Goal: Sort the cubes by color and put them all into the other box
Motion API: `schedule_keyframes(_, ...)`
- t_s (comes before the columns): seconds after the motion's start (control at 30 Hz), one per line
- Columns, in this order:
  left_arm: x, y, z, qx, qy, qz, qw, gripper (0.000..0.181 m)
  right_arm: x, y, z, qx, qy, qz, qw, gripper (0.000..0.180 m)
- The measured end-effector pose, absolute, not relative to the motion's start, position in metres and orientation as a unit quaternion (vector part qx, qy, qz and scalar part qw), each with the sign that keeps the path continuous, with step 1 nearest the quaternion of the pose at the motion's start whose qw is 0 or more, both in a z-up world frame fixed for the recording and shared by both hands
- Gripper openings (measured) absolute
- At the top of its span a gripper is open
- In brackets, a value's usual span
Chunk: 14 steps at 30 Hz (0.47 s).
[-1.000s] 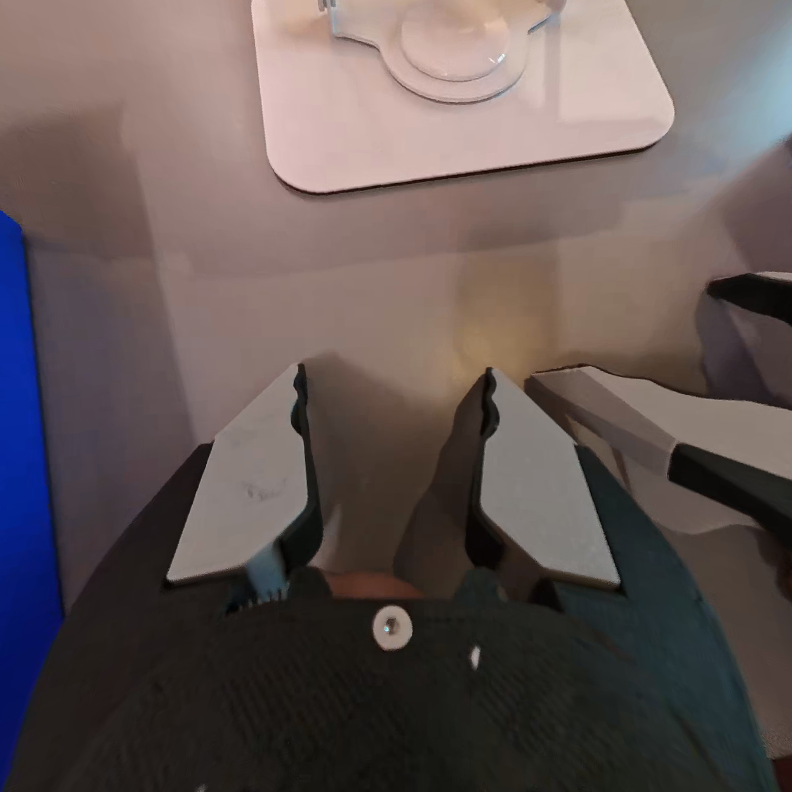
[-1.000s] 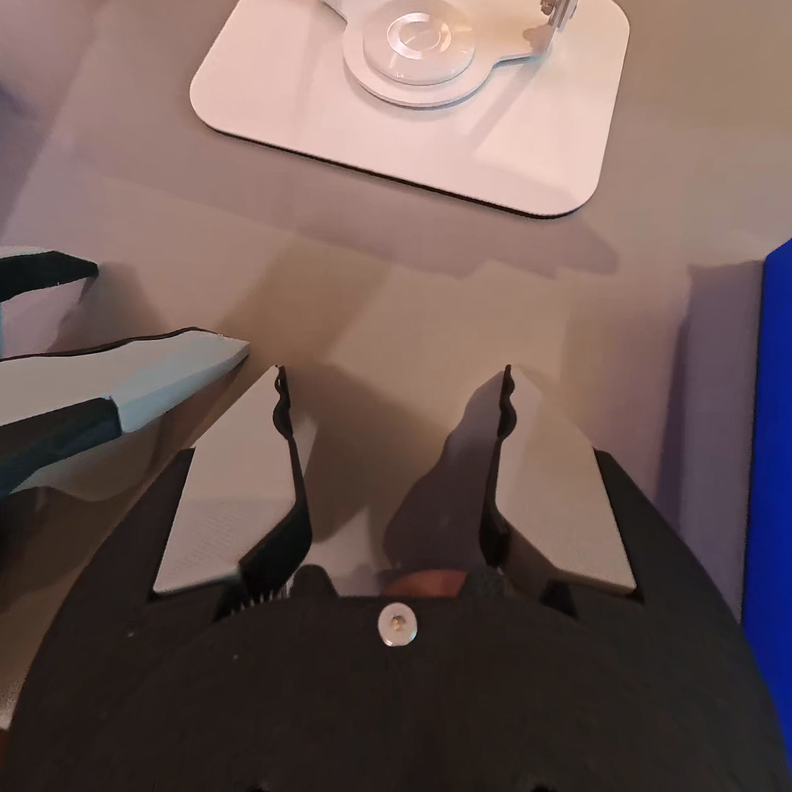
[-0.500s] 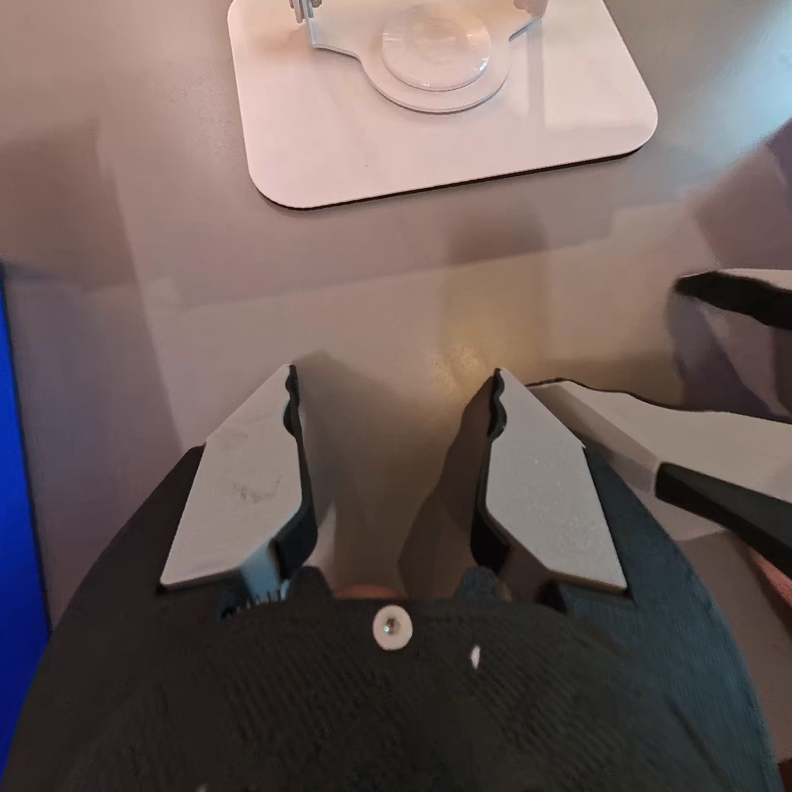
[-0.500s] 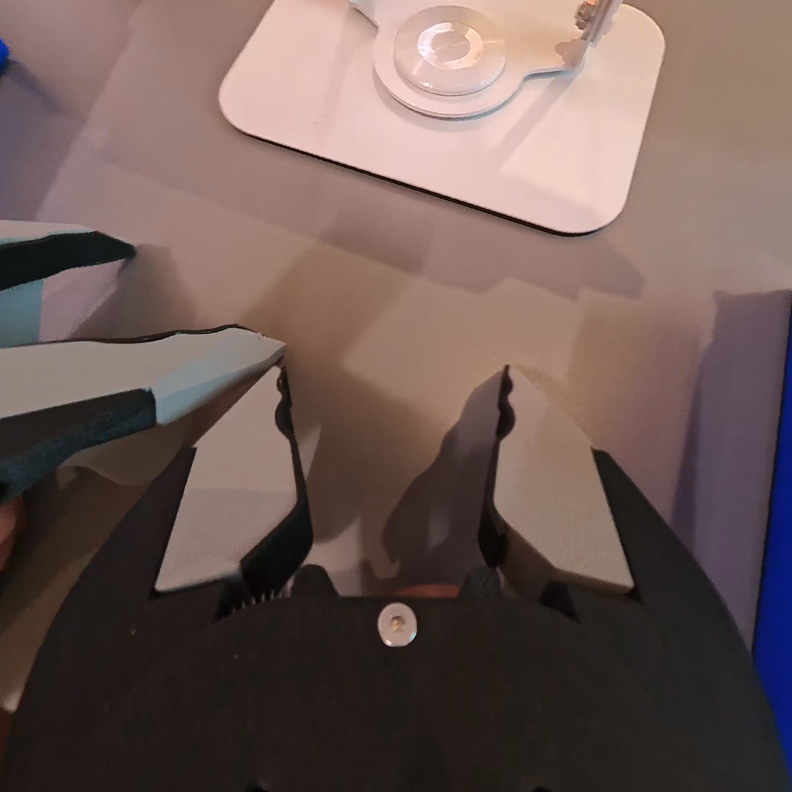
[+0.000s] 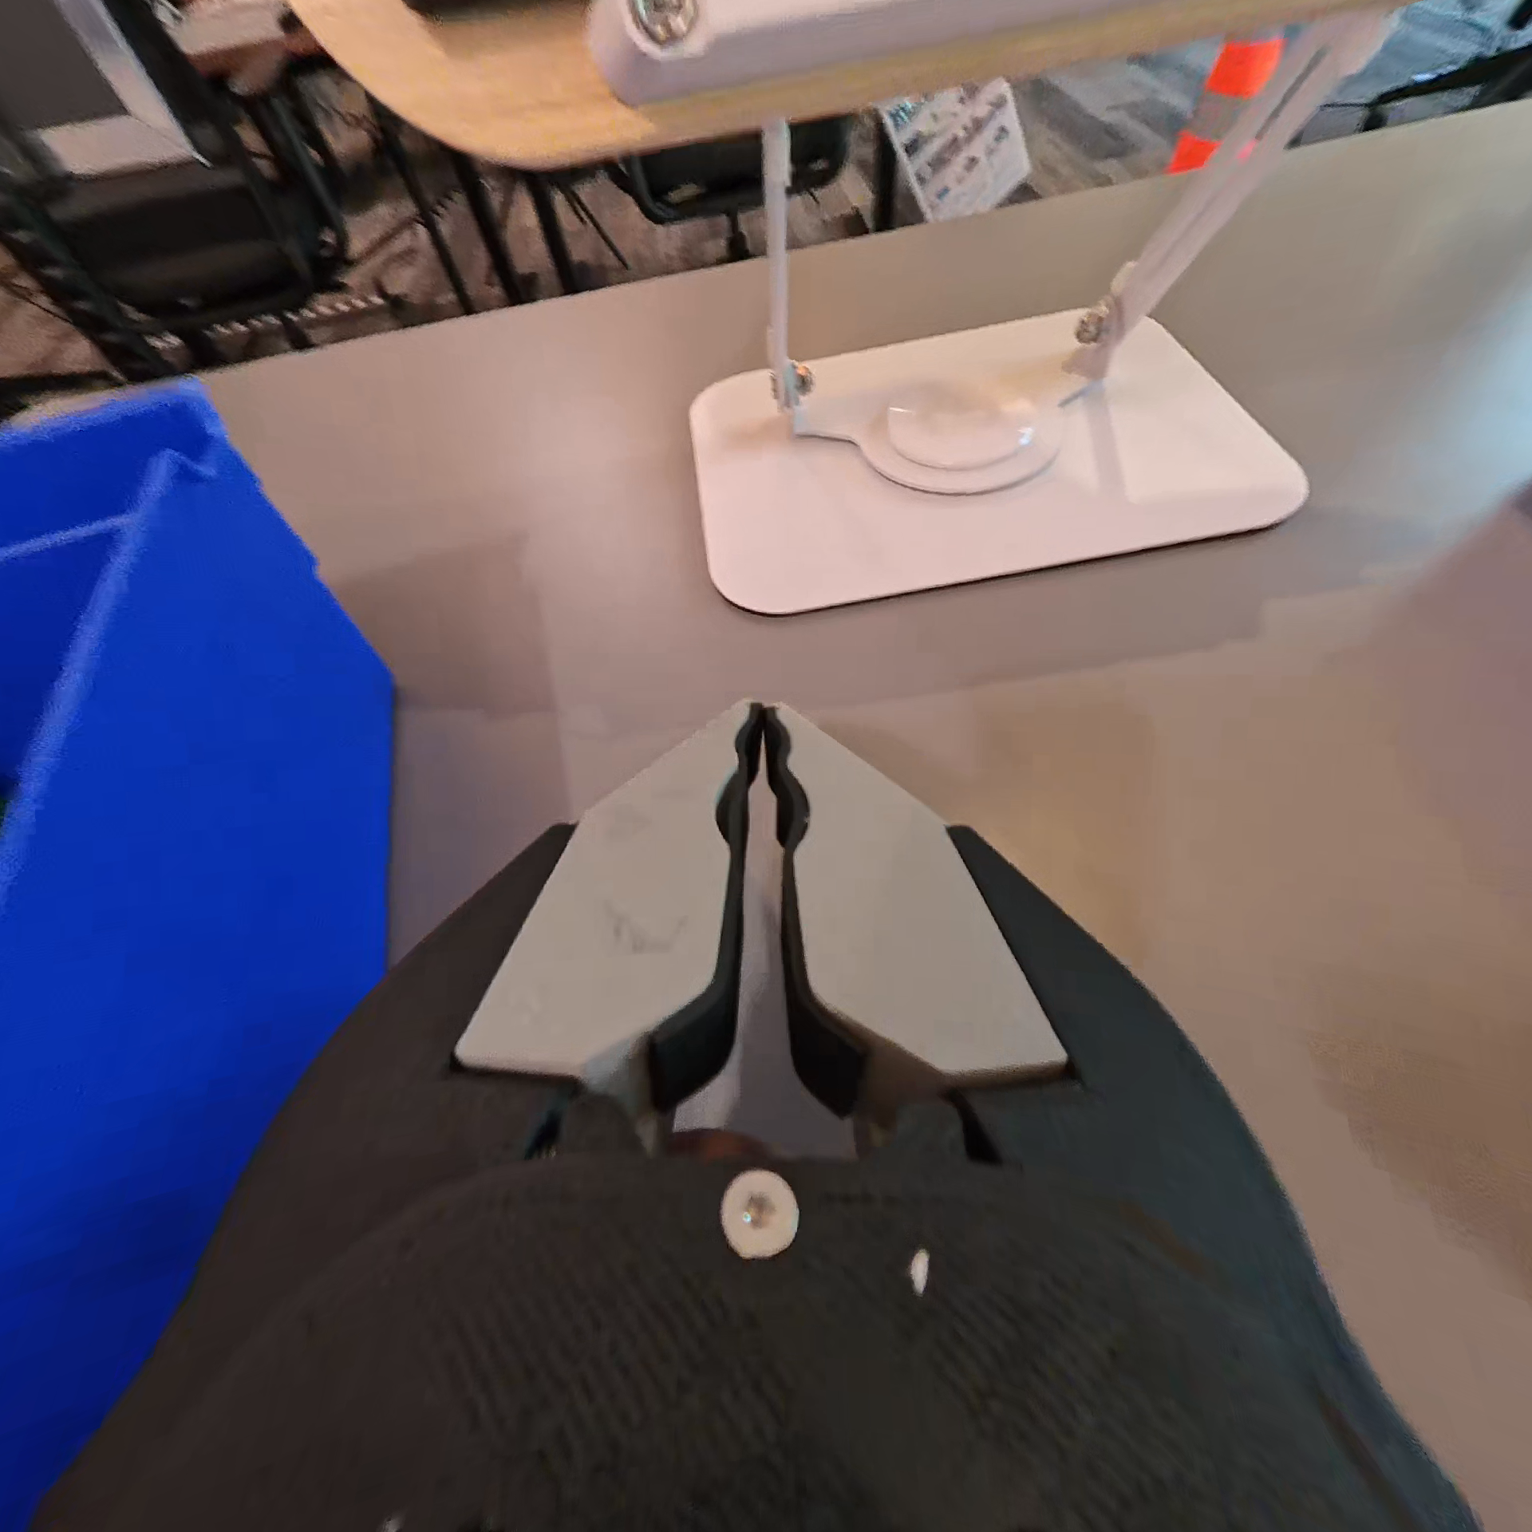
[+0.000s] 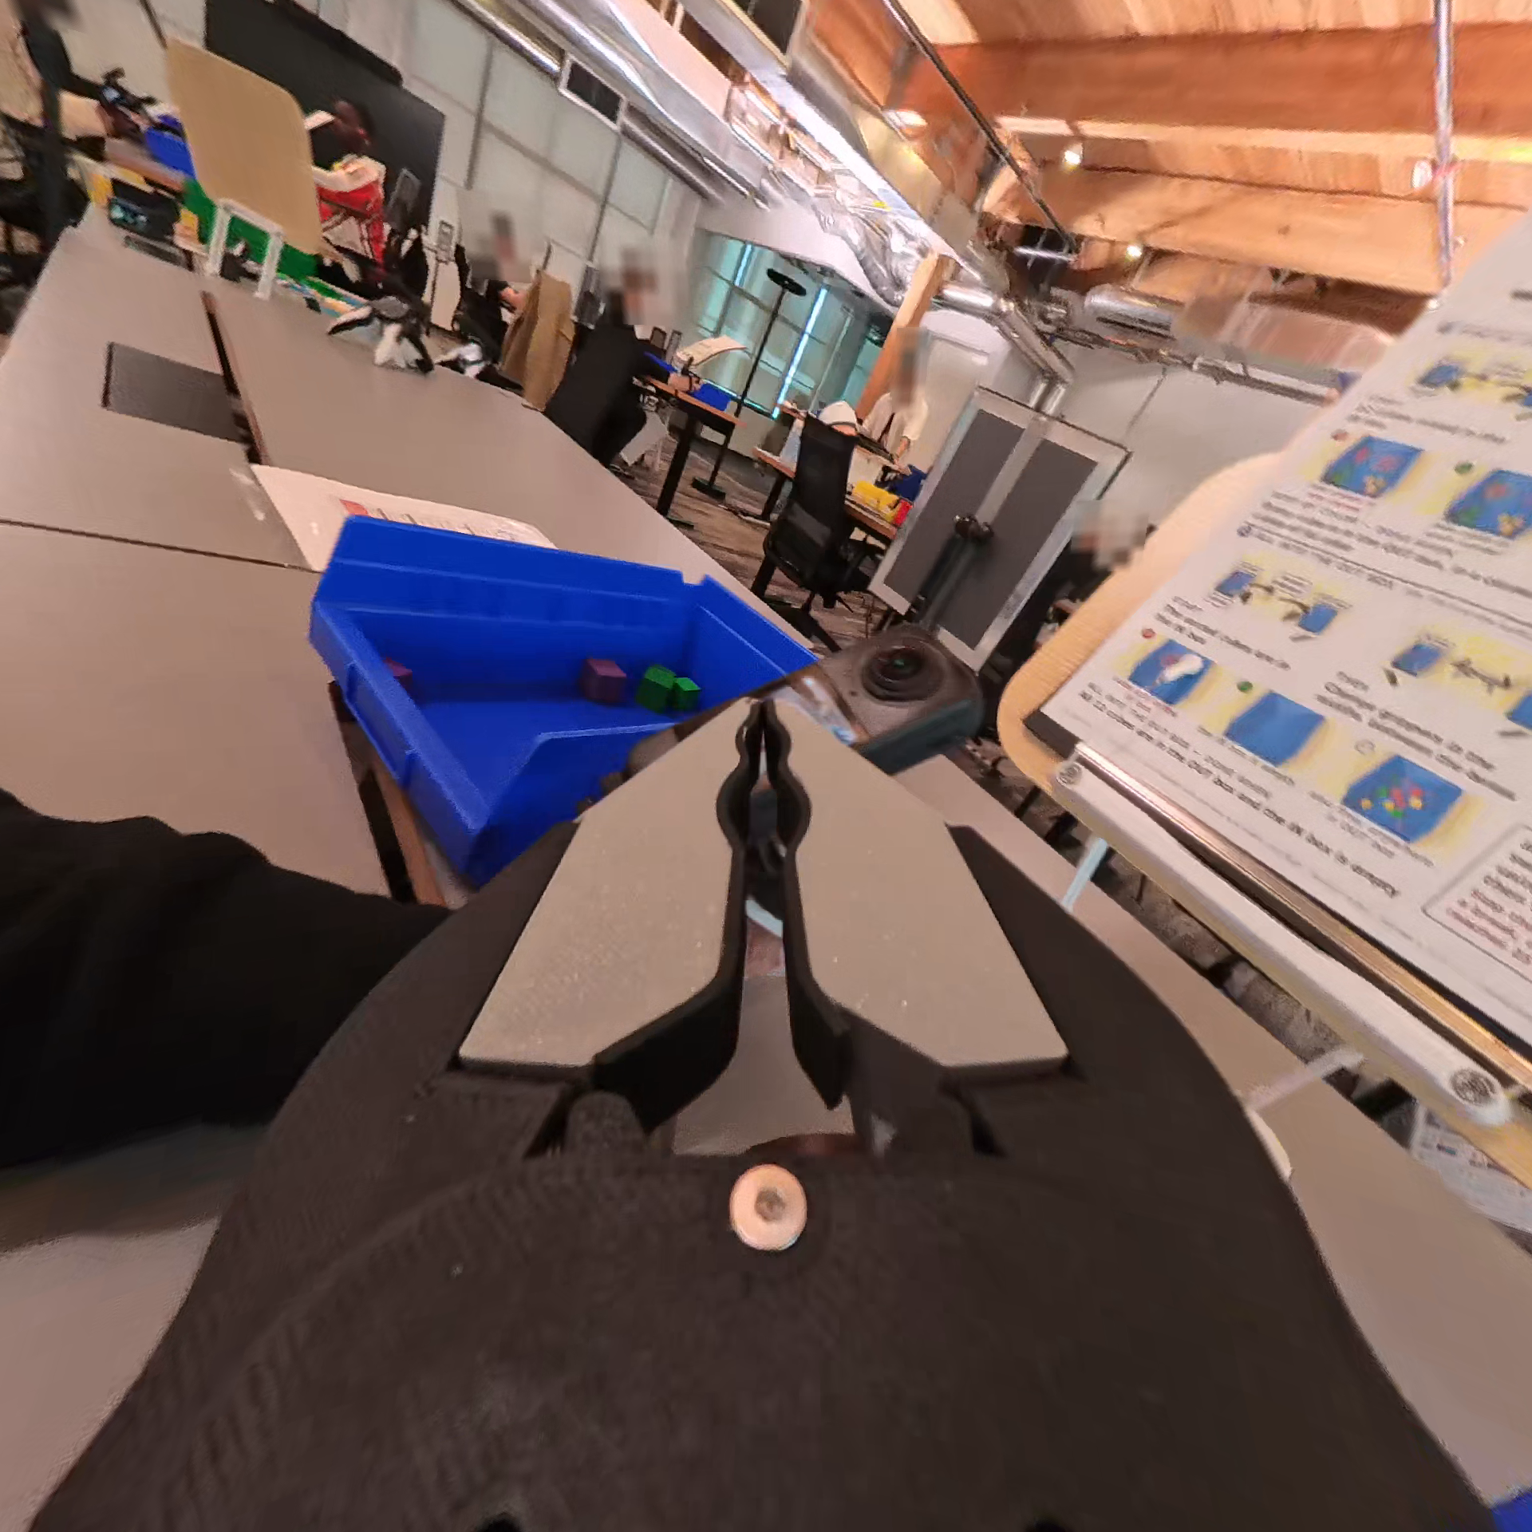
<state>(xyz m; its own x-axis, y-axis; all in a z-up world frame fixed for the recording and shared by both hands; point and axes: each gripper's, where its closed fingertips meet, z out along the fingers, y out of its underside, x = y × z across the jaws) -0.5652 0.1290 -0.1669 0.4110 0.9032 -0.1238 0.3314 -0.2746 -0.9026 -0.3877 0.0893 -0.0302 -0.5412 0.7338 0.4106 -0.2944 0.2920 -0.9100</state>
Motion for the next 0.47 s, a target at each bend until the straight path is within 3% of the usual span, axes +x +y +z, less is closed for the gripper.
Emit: schedule_keyframes(0.47,-0.567,0.123,-0.166,-0.727,-0.416,0.385,0.387,0.0,-0.399,0.073,-0.073,-0.151,-0.743,0.461,0.46,0.0)
